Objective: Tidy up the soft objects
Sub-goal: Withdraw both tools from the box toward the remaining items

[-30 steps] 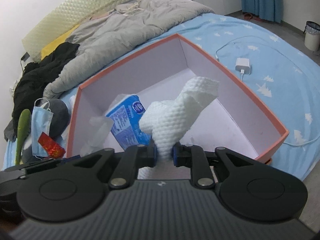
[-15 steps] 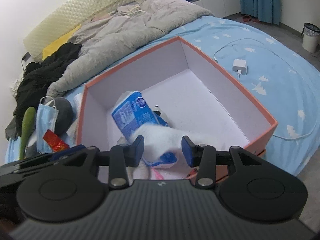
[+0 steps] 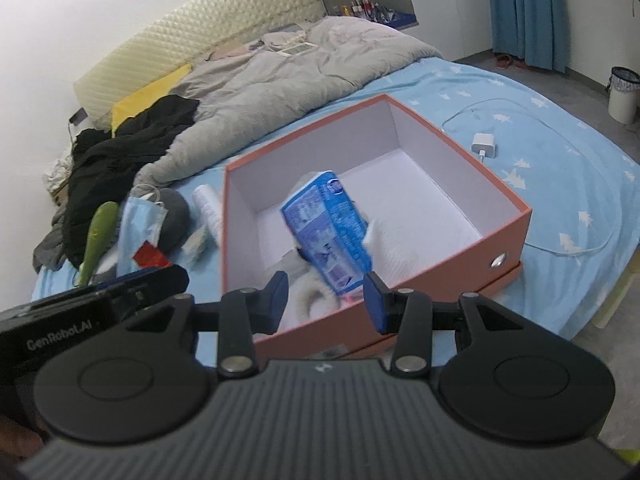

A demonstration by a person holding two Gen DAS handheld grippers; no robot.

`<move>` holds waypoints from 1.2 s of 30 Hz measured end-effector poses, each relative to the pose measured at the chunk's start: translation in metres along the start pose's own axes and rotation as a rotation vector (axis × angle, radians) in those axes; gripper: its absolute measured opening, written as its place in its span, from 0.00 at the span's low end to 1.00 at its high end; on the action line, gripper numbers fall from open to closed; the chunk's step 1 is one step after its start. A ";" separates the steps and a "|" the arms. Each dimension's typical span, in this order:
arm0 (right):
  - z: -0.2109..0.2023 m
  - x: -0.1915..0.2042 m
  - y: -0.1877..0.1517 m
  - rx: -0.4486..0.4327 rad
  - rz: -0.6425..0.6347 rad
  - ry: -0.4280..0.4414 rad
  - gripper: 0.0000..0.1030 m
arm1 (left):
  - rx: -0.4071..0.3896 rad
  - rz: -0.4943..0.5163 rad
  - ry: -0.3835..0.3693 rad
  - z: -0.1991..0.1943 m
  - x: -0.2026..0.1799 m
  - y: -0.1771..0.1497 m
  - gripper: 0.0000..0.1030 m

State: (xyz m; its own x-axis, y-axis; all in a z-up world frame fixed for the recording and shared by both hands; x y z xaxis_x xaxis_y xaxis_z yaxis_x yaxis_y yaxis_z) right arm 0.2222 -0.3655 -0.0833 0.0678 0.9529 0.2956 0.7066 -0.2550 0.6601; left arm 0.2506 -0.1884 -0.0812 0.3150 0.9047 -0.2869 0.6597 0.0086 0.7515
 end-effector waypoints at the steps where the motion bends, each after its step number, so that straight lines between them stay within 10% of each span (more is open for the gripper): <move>1: -0.006 0.003 -0.003 -0.004 -0.003 0.002 0.44 | -0.006 -0.001 0.000 -0.008 -0.001 -0.002 0.36; 36: -0.072 0.118 -0.083 -0.015 -0.185 0.176 0.44 | -0.181 -0.118 0.171 -0.189 0.063 -0.071 0.40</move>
State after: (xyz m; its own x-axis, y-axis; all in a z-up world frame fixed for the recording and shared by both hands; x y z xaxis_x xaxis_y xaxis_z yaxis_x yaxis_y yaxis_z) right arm 0.1206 -0.2440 -0.0535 -0.1863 0.9406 0.2838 0.6850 -0.0827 0.7238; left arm 0.0944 -0.0510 -0.0403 0.1130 0.9517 -0.2856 0.5473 0.1803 0.8173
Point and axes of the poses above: each gripper's, at about its wrist camera, not at the fingertips, and z roughly the way its jaws point, x to its left, y to its top, the point moved 3 cm from there along z, roughly the way its jaws point, and after that the axes turned 2 degrees about -y, right-handed, at the moved point
